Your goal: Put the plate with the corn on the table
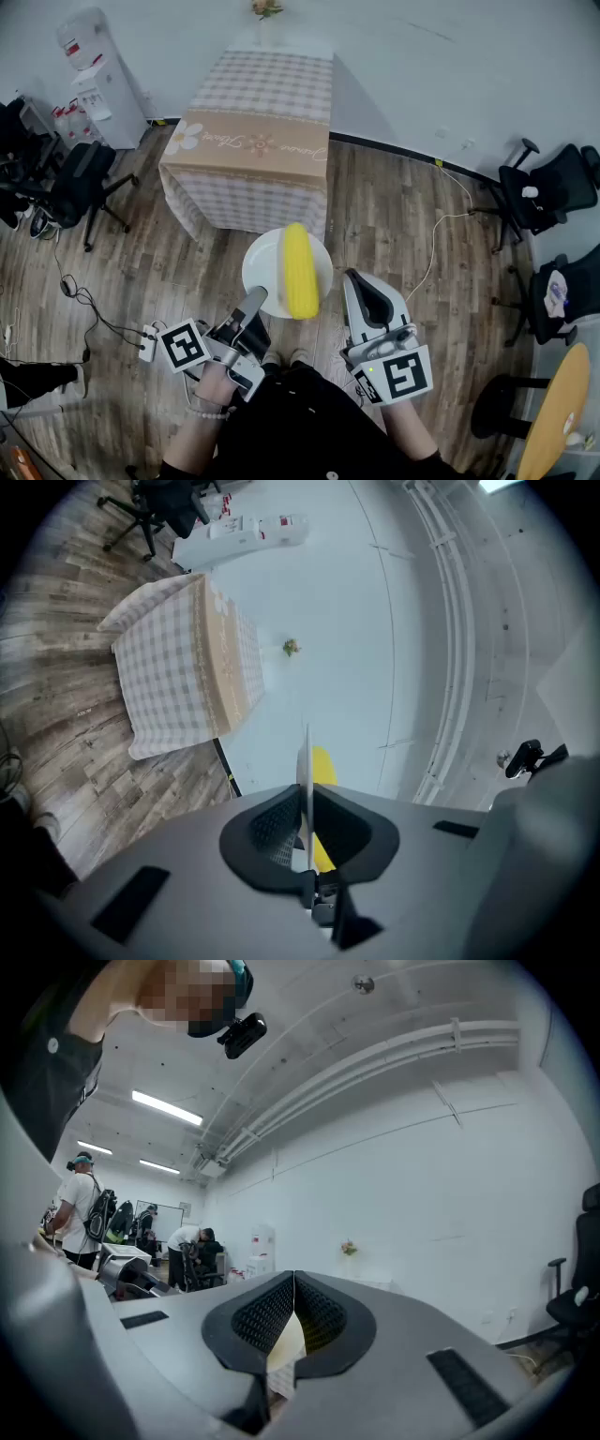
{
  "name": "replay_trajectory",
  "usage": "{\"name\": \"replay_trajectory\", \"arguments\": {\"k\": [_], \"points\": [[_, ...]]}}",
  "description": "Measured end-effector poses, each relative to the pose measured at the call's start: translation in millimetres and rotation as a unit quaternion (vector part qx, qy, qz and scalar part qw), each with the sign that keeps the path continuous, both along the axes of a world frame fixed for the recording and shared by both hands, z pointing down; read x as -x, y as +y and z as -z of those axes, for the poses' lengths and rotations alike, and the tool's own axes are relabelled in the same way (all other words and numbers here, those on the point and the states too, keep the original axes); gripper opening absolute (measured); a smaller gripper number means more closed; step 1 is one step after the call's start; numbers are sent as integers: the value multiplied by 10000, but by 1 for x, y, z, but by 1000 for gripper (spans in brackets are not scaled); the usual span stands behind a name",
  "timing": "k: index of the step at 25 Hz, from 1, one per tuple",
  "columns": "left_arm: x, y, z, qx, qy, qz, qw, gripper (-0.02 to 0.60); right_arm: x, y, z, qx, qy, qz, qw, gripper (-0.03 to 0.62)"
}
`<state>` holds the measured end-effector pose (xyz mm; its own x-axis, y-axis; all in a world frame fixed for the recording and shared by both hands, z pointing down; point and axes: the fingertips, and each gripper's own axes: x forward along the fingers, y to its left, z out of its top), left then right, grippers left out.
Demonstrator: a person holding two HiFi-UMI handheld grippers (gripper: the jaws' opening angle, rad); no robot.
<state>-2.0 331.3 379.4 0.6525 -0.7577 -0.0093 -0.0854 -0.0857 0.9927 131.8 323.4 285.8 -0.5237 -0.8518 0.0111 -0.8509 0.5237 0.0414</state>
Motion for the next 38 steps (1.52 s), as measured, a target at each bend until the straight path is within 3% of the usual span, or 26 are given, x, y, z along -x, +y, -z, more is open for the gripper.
{"name": "replay_trajectory", "arguments": {"k": [10, 16, 20, 22, 25, 28, 32, 38], "points": [[12, -2, -3, 7, 92, -22, 10000, 30, 5, -3, -2, 157, -112, -110, 9998, 41], [14, -5, -4, 24, 122, -53, 9999, 31, 10, -8, -39, 1289, -675, 18, 9894, 43], [16, -6, -5, 22, 148, -84, 9999, 31, 13, -9, -63, 2086, -1410, 96, 9677, 53], [16, -7, -5, 22, 170, -109, 9998, 31, 16, -10, -73, 2481, -1973, 248, 9481, 124], [15, -8, -5, 14, 191, -145, 9997, 31, 18, -12, -83, 2923, -2690, 402, 9168, 123], [12, -7, -6, 9, 203, -157, 9997, 31, 22, -13, -91, 3161, -3081, 518, 8958, 123], [9, -5, -7, 30, 175, -120, 9998, 31, 25, -13, -95, 3278, -3343, 634, 8813, 109], [4, -3, -7, 21, 185, 5, 9998, 29, 23, -14, -93, 3284, -3489, 815, 8740, 89]]}}
